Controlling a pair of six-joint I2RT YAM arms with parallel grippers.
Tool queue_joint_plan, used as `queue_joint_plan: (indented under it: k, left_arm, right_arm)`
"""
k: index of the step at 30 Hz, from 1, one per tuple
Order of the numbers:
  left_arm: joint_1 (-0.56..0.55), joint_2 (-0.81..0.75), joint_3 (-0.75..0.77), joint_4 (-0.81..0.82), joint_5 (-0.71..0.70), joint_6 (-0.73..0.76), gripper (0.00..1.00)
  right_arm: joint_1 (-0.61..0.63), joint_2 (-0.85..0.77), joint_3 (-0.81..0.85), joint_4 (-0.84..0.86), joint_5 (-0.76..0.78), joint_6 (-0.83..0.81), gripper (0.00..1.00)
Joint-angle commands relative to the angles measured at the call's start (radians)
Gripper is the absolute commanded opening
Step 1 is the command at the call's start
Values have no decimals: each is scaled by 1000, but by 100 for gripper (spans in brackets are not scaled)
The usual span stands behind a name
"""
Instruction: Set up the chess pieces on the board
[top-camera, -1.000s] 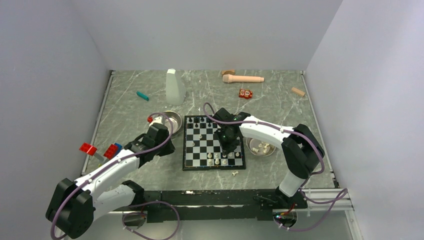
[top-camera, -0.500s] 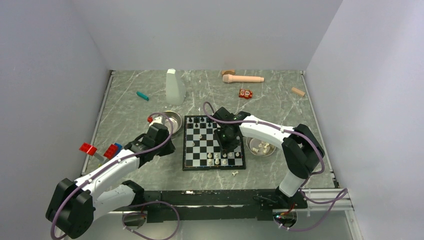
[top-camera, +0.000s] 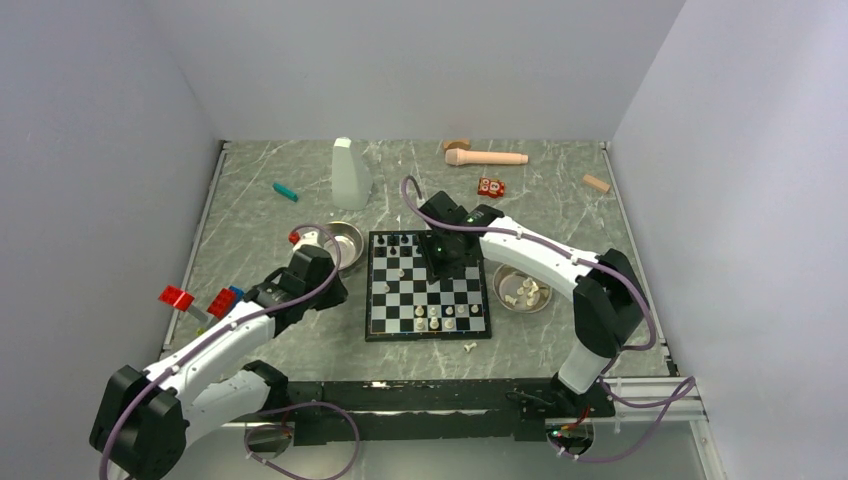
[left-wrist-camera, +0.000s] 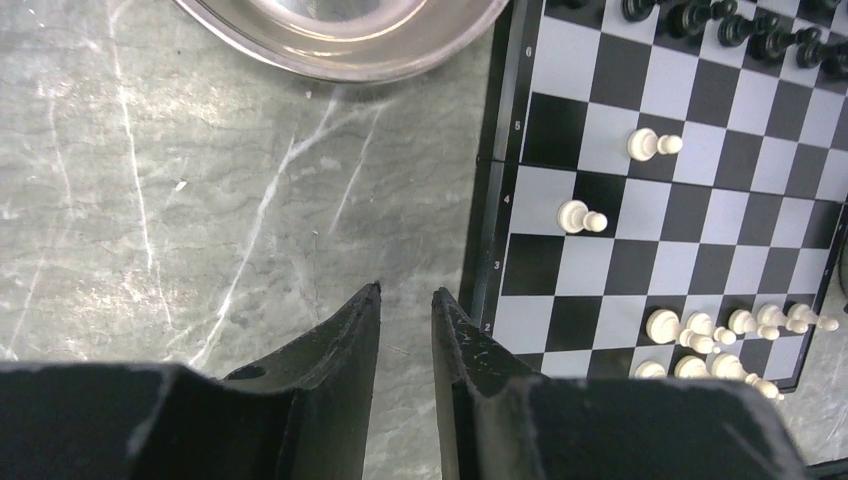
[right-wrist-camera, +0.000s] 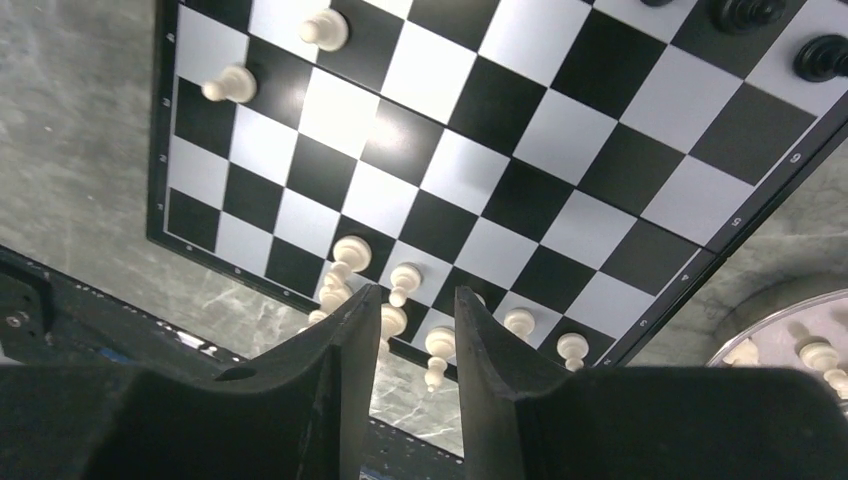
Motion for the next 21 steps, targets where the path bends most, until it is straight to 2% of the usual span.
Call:
queue_joint_plan:
  k: [1,11,21]
  left_arm:
    - [25,-39,-12,-4,-9,-1,31]
    - [38,-48,-32,5,6,1,31]
    - [37,-36,-29,3,12,6,30]
  right_arm:
    - [9,-7,70,-39,-9,18,38]
    - [90,25,46,-38,-24,74,41]
    - [121,76,42,-32,-14,101,41]
